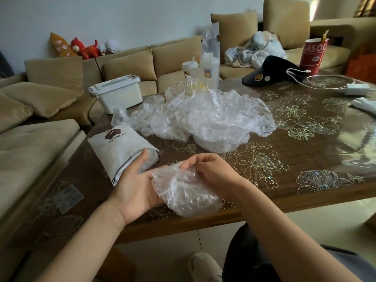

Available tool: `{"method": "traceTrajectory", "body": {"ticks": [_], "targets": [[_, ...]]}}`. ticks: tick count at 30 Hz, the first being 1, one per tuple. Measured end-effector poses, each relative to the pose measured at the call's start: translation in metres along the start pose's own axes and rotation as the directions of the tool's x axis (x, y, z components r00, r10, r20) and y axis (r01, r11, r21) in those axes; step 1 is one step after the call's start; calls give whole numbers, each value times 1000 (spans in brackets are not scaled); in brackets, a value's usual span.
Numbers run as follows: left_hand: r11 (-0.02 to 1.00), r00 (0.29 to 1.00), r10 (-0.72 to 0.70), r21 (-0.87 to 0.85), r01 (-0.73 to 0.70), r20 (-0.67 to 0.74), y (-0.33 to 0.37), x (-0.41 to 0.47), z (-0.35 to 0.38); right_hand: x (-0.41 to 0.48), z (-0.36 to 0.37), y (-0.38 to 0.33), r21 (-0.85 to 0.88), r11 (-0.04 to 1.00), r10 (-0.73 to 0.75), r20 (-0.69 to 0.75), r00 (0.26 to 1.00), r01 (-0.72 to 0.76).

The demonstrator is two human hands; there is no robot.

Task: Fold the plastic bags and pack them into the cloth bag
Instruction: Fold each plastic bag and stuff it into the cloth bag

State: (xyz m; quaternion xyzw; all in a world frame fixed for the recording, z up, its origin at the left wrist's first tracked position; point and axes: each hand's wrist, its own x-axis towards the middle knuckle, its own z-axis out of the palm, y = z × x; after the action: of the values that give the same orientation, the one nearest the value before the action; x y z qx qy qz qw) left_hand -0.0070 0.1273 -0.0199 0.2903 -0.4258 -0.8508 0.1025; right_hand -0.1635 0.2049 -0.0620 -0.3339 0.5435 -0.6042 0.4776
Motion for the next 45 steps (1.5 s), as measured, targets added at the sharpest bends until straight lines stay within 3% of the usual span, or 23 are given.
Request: {"method": "traceTrajectory", "body": {"ticks": [2, 5, 7, 11, 12, 15, 17, 19, 23, 25, 27, 29, 33, 37, 40, 42, 45], "targets": [[996, 994, -44, 82, 35, 103, -2, -3, 4, -2, 5, -1, -31, 999, -18, -21, 1000, 17], [981, 999, 30, 191, -26, -15, -8, 1, 1, -8, 12, -13, -14, 998, -59, -1, 998, 59], [988, 989, 68, 144, -49, -130, -8, 1, -7, -9, 15, -24, -21, 997, -69, 49, 996, 70], [995, 962, 73, -48, -88, -265, 7, -13, -24, -3, 17, -45, 38, 982, -185, -16, 983, 186], [989, 963, 77, -99, -106, -260, 12, -18, -29, -2, 20, -48, -58, 971, -231, 21, 973, 232], [967, 969, 105, -204, -152, -221, 25, -30, -45, 2, 38, -49, -394, 835, -271, 313, 910, 384], [949, 953, 149, -232, -213, -264, 33, -40, -60, 12, 63, -46, -390, 772, -308, 462, 832, 502], [947, 949, 130, -247, -204, -286, 36, -47, -69, 18, 79, -47, -376, 740, -336, 512, 790, 558], [965, 926, 117, -180, -192, -358, 34, -59, -72, 27, 97, -52, -243, 881, -226, 537, 813, 406], [965, 843, 241, 26, -261, -481, 29, -57, -75, 29, 103, -50, -232, 913, -162, 546, 822, 334], [906, 693, 421, 304, -294, -585, 25, -55, -79, 37, 109, -45, -243, 923, -145, 498, 855, 298], [846, 616, 524, 442, -298, -588, 23, -53, -81, 43, 115, -39, -241, 926, -162, 439, 884, 289], [848, 700, 509, 429, -311, -500, 20, -50, -73, 48, 120, -34, -146, 962, -159, 389, 907, 231], [942, 808, 304, 32, -334, -505, 30, -53, -78, 53, 111, -31, 42, 998, -50, 400, 915, 36], [956, 886, 119, -189, -224, -449, 35, -57, -80, 55, 102, -25, 138, 990, -90, 493, 865, 25], [968, 896, 86, -178, -179, -435, 34, -57, -80, 56, 100, -22, 81, 993, -115, 609, 785, 83], [961, 914, 67, -221, -167, -401, 35, -55, -85, 57, 100, -25, -154, 962, -48, 718, 695, 226]]}}
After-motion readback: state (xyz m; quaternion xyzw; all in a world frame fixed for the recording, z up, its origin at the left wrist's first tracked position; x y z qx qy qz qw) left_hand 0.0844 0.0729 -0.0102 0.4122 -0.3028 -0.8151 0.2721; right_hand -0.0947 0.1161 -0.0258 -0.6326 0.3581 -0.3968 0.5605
